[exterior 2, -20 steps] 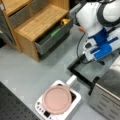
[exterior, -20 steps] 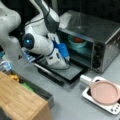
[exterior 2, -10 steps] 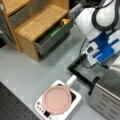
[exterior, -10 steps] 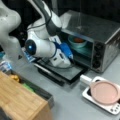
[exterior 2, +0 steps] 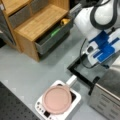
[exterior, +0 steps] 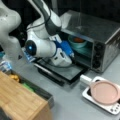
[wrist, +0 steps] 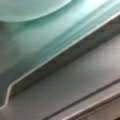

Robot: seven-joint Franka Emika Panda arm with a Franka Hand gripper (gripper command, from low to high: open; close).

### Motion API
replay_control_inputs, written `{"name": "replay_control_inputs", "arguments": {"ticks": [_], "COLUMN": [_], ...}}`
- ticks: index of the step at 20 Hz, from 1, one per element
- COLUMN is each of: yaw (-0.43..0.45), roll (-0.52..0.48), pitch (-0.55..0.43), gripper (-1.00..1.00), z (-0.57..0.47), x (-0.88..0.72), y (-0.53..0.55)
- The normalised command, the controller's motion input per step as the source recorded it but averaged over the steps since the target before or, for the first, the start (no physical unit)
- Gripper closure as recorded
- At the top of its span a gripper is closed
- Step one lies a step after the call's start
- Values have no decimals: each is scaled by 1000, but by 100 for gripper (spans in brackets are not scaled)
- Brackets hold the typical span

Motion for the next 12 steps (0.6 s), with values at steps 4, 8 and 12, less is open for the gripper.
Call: {"name": "replay_control_inputs", "arguments": {"ticks": [4,8,12], "yaw": [-86,-97,-79], "roll": [121,99,65], "pitch": [-27,-47,-73], "gripper": [-100,-100,-100], "z": [-54,-117,-134], "x": [175,189,155], "y": [157,144,61]}}
